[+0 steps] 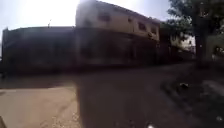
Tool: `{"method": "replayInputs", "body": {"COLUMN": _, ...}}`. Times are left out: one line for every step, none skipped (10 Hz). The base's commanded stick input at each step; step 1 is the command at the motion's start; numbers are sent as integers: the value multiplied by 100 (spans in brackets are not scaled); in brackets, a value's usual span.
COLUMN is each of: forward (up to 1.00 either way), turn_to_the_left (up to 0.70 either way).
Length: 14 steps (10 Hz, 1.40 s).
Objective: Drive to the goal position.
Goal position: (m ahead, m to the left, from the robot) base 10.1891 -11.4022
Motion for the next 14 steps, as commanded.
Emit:
{"method": "replayInputs", "body": {"forward": 100, "turn_to_the_left": 0}}
{"method": "replayInputs", "body": {"forward": 100, "turn_to_the_left": 0}}
{"method": "replayInputs", "body": {"forward": 100, "turn_to_the_left": 0}}
{"method": "replayInputs", "body": {"forward": 100, "turn_to_the_left": 0}}
{"method": "replayInputs", "body": {"forward": 100, "turn_to_the_left": -4}}
{"method": "replayInputs", "body": {"forward": 100, "turn_to_the_left": -22}}
{"method": "replayInputs", "body": {"forward": 100, "turn_to_the_left": -27}}
{"method": "replayInputs", "body": {"forward": 100, "turn_to_the_left": -27}}
{"method": "replayInputs", "body": {"forward": 100, "turn_to_the_left": -27}}
{"method": "replayInputs", "body": {"forward": 100, "turn_to_the_left": -27}}
{"method": "replayInputs", "body": {"forward": 100, "turn_to_the_left": -27}}
{"method": "replayInputs", "body": {"forward": 100, "turn_to_the_left": -27}}
{"method": "replayInputs", "body": {"forward": 100, "turn_to_the_left": -27}}
{"method": "replayInputs", "body": {"forward": 100, "turn_to_the_left": -27}}
